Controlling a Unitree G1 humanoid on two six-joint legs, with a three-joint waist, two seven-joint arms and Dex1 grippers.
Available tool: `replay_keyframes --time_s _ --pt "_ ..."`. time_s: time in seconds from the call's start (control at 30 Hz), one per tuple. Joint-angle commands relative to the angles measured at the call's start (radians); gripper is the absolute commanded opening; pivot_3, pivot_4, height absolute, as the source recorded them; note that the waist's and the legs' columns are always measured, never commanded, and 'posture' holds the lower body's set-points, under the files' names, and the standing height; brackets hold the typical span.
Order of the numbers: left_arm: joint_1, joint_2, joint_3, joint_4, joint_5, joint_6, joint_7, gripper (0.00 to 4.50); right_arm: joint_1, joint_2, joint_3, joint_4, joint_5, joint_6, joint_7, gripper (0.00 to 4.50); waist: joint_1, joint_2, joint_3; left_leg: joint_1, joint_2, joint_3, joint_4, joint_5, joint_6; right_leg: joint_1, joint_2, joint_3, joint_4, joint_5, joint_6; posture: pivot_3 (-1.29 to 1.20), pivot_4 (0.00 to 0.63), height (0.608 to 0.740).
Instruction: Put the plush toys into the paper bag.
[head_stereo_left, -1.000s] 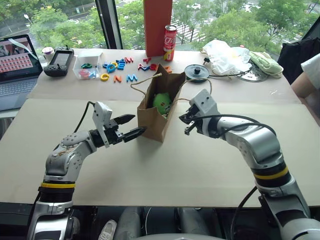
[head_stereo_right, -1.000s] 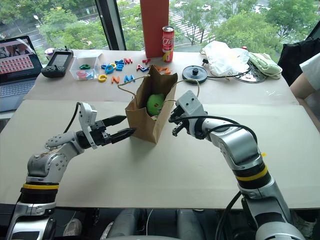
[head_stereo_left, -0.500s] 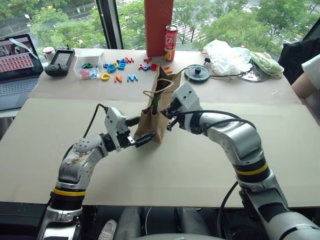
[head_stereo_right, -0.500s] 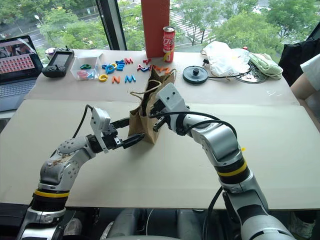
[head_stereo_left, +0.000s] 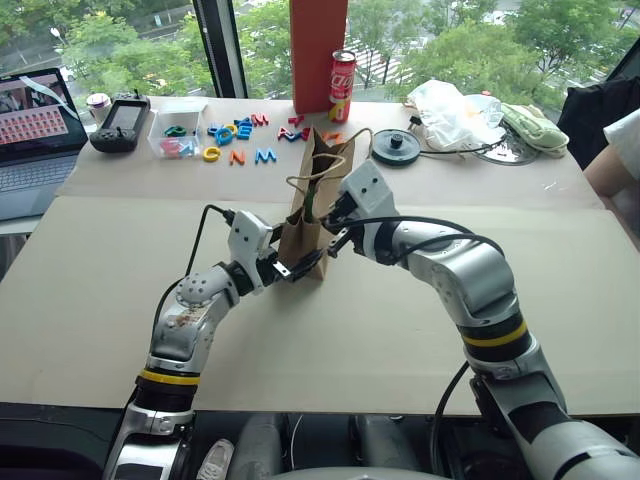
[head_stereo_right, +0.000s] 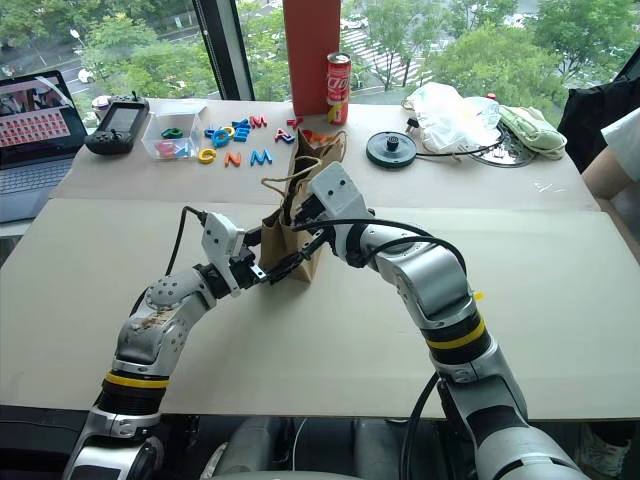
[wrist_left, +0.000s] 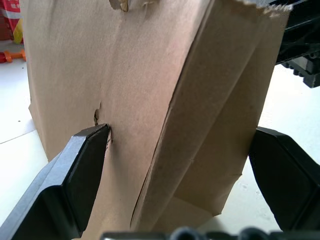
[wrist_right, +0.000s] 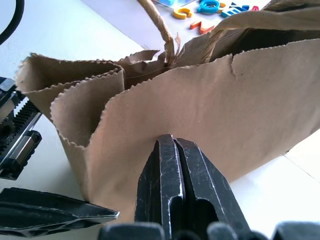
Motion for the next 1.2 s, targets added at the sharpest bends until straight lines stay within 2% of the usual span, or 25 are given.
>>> replay_keyframes --time_s 0.03,0.27,0.5,0.83,0.9,0.93,1.2 --pt "-0.021 -0.022 -0.016 -0.014 0.011 -0.020 0.018 4.50 -0.018 0.012 -0.028 -0.028 -0.001 0.010 -0.007 0.02 0.000 0.000 0.000 0.000 0.000 0.000 0.000 0.000 0.000 0.000 0.000 0.000 0.000 0.000 0.000 0.00 0.150 0.739" --pt "-0.001 -0.029 -0.053 -0.045 0.024 -0.009 0.026 4.50 -0.019 0.026 -0.030 -0.027 -0.002 0.020 -0.014 0.02 0.000 0.000 0.000 0.000 0.000 0.000 0.000 0.000 0.000 0.000 0.000 0.000 0.000 0.000 0.000 0.00 0.150 0.739" --pt "-0.030 -0.046 -0.065 0.016 0.090 -0.044 0.080 4.50 -0.023 0.042 -0.030 -0.024 0.000 0.025 -0.019 0.02 0.000 0.000 0.000 0.000 0.000 0.000 0.000 0.000 0.000 0.000 0.000 0.000 0.000 0.000 0.000 0.00 0.150 0.739" --pt "-0.052 -0.084 -0.061 0.071 0.114 -0.087 0.101 4.50 -0.022 0.049 -0.026 -0.022 -0.001 0.028 -0.024 0.02 0.000 0.000 0.000 0.000 0.000 0.000 0.000 0.000 0.000 0.000 0.000 0.000 0.000 0.000 0.000 0.00 0.150 0.739" --pt "-0.052 -0.089 -0.058 0.075 0.117 -0.092 0.104 4.00 -0.021 0.049 -0.027 -0.025 0.000 0.029 -0.024 0.00 0.000 0.000 0.000 0.000 0.000 0.000 0.000 0.000 0.000 0.000 0.000 0.000 0.000 0.000 0.000 0.00 0.150 0.739" --pt "-0.053 -0.092 -0.055 0.077 0.118 -0.097 0.107 3.90 -0.020 0.049 -0.027 -0.027 0.000 0.030 -0.025 0.00 0.000 0.000 0.000 0.000 0.000 0.000 0.000 0.000 0.000 0.000 0.000 0.000 0.000 0.000 0.000 0.00 0.150 0.739" --pt "-0.060 -0.098 -0.042 0.089 0.123 -0.108 0.117 0.95 -0.016 0.049 -0.029 -0.028 -0.001 0.031 -0.027 0.00 0.000 0.000 0.000 0.000 0.000 0.000 0.000 0.000 0.000 0.000 0.000 0.000 0.000 0.000 0.000 0.00 0.150 0.739"
